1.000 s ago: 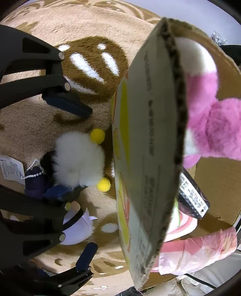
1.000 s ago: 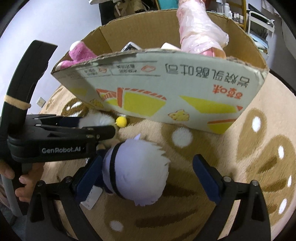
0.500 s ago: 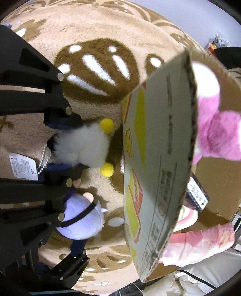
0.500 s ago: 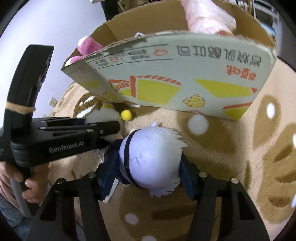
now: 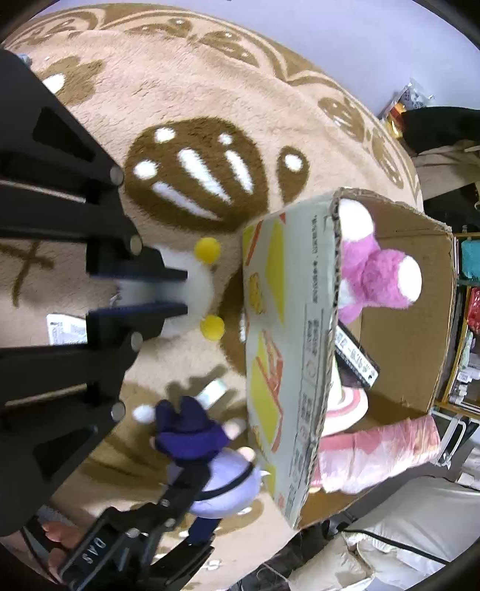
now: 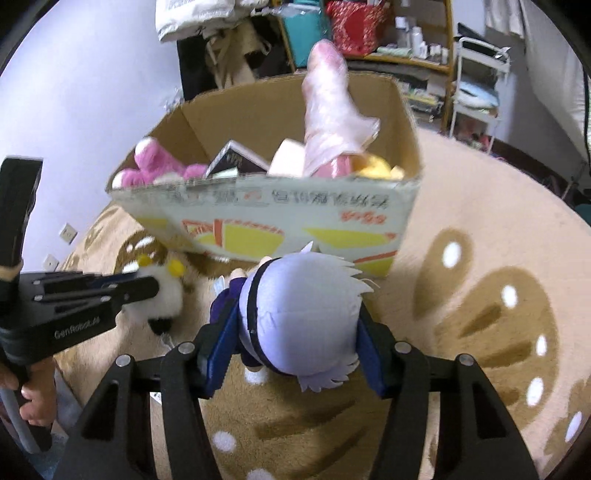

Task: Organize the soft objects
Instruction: 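Grasp the white fluffy plush with the left tool while the right tool grasps the white-haired doll, then lift the white-haired doll with the right tool while the left tool holds the fluffy plush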

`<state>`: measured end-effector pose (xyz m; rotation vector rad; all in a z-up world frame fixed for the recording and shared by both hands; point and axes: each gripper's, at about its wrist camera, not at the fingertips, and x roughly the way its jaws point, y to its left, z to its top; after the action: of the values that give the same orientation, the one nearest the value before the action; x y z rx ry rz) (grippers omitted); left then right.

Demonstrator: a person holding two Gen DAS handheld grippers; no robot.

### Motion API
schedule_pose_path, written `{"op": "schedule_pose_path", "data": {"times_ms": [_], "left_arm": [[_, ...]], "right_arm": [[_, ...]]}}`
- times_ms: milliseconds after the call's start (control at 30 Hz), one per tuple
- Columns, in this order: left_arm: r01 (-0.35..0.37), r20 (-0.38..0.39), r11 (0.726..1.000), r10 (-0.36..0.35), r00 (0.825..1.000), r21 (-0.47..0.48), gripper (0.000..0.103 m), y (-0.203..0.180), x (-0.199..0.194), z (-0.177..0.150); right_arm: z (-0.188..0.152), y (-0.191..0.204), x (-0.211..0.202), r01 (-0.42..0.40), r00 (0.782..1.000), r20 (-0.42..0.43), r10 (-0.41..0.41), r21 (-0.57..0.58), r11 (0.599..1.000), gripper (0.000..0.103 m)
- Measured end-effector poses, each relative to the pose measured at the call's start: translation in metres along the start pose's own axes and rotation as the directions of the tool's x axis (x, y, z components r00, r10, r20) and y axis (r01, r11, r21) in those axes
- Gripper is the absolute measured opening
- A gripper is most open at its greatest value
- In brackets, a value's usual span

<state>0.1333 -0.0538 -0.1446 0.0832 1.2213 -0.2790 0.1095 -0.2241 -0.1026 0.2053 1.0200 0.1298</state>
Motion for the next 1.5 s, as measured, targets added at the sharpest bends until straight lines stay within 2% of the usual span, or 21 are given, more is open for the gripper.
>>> {"op": "schedule_pose_path", "data": {"times_ms": [133, 200, 267, 400, 433, 533, 667, 800, 1133, 1333, 1500], "left_arm": [[0.016, -0.015, 0.999, -0.017, 1.0, -0.048, 0.008, 0.012, -0.003, -0.002], [0.018, -0.017, 0.998, -0.019, 1.0, -0.064, 0.008, 0.02, 0.001, 0.012], [0.034, -0.026, 0.996, -0.037, 0.999, -0.083, 0.012, 0.022, 0.005, 0.016], [0.018, -0.047, 0.995, -0.023, 0.999, -0.097, 0.016, 0.028, 0.017, 0.021], [0.017, -0.051, 0.995, -0.021, 0.998, -0.094, 0.02, 0.028, 0.02, 0.021], [0.01, -0.055, 0.996, -0.015, 0.998, -0.093, 0.023, 0.025, 0.026, 0.024], [-0.021, -0.076, 0.996, 0.014, 0.997, -0.084, 0.037, 0.024, 0.04, 0.024], [-0.011, -0.08, 0.998, 0.006, 0.997, -0.068, 0.035, 0.02, 0.048, 0.023], [-0.075, -0.041, 0.996, 0.077, 0.996, 0.039, 0.029, -0.01, 0.043, 0.012], [-0.112, -0.01, 0.989, 0.113, 0.994, 0.098, 0.027, -0.034, 0.029, -0.001], [-0.145, 0.023, 0.982, 0.143, 0.989, 0.119, 0.027, -0.039, 0.011, -0.016]], "right_arm": [[0.002, -0.002, -0.012, 0.01, 1.0, 0.029, -0.01, 0.008, 1.0, 0.062], [0.002, -0.001, -0.014, 0.015, 0.999, 0.036, -0.016, 0.009, 1.0, 0.062], [0.001, -0.001, -0.017, 0.022, 0.999, 0.041, -0.023, 0.006, 1.0, 0.062], [0.002, 0.002, -0.019, 0.035, 0.998, 0.053, -0.035, 0.0, 0.999, 0.062], [0.001, 0.001, -0.022, 0.038, 0.998, 0.055, -0.038, -0.001, 0.999, 0.062], [0.002, -0.001, -0.023, 0.042, 0.997, 0.062, -0.042, 0.009, 0.999, 0.062], [0.004, -0.004, -0.022, 0.041, 0.997, 0.061, -0.042, 0.023, 0.999, 0.062], [0.003, -0.008, -0.022, 0.04, 0.997, 0.059, -0.042, 0.041, 0.998, 0.062], [0.005, -0.01, -0.025, 0.04, 0.996, 0.076, -0.044, 0.051, 0.998, 0.062], [0.006, -0.008, -0.033, 0.037, 0.993, 0.108, -0.042, 0.047, 0.998, 0.062], [0.005, -0.006, -0.046, 0.028, 0.988, 0.148, -0.034, 0.046, 0.999, 0.062]]}}
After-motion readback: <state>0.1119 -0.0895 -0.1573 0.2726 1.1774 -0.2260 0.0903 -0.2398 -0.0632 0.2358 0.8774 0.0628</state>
